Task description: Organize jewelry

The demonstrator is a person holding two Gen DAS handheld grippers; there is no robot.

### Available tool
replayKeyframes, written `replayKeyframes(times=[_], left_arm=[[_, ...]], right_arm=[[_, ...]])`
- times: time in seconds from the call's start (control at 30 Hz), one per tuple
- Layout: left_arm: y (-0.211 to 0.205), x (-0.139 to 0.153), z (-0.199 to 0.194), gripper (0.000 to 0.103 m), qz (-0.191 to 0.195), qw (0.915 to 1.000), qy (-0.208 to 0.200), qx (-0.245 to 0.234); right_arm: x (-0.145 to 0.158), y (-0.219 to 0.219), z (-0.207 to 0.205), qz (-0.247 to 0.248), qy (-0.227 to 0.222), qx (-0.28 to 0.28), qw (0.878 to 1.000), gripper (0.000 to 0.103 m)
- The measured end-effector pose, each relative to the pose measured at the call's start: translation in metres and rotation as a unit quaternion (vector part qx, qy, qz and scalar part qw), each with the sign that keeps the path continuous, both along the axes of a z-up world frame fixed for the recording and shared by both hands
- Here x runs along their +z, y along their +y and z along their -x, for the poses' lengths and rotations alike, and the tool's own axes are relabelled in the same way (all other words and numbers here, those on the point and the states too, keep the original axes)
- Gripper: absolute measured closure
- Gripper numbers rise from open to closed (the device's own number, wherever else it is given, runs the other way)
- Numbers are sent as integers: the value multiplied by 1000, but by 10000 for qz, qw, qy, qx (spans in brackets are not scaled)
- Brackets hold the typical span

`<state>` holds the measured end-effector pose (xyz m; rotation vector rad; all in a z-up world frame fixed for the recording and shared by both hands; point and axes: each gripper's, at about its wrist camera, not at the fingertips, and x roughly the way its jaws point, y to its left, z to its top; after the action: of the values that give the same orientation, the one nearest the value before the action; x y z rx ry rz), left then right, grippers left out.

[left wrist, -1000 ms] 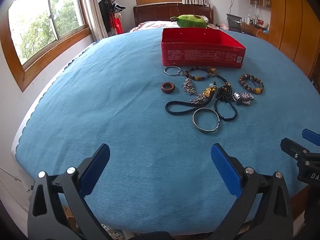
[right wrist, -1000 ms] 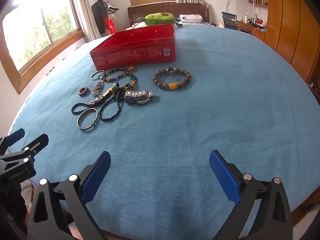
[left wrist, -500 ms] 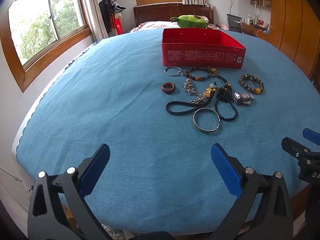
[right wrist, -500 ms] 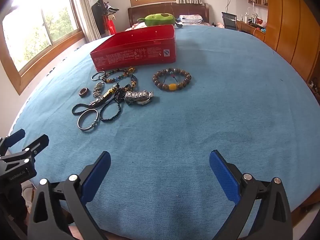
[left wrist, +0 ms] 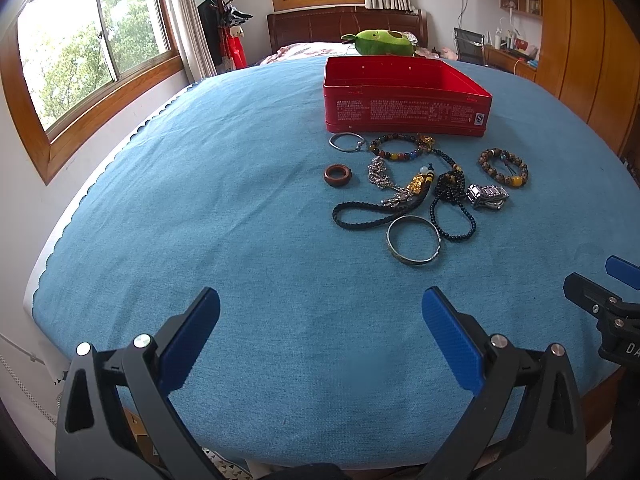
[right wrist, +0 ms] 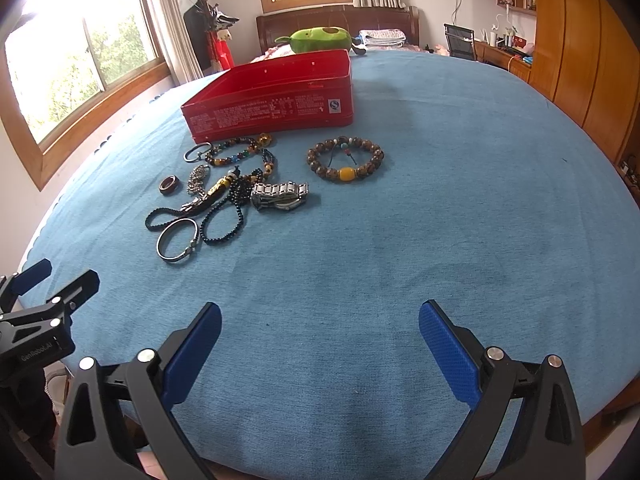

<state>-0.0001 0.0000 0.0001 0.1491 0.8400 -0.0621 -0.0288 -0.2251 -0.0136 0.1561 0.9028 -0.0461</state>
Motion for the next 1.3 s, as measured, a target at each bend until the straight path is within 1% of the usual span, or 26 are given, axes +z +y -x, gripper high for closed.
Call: replayKeyframes(times=[1.3], left_arm=[[0,0,0,3,-5,10000,-5,-2]], right_arm=[[2,3,-1,-38,-27,50,10000,4]])
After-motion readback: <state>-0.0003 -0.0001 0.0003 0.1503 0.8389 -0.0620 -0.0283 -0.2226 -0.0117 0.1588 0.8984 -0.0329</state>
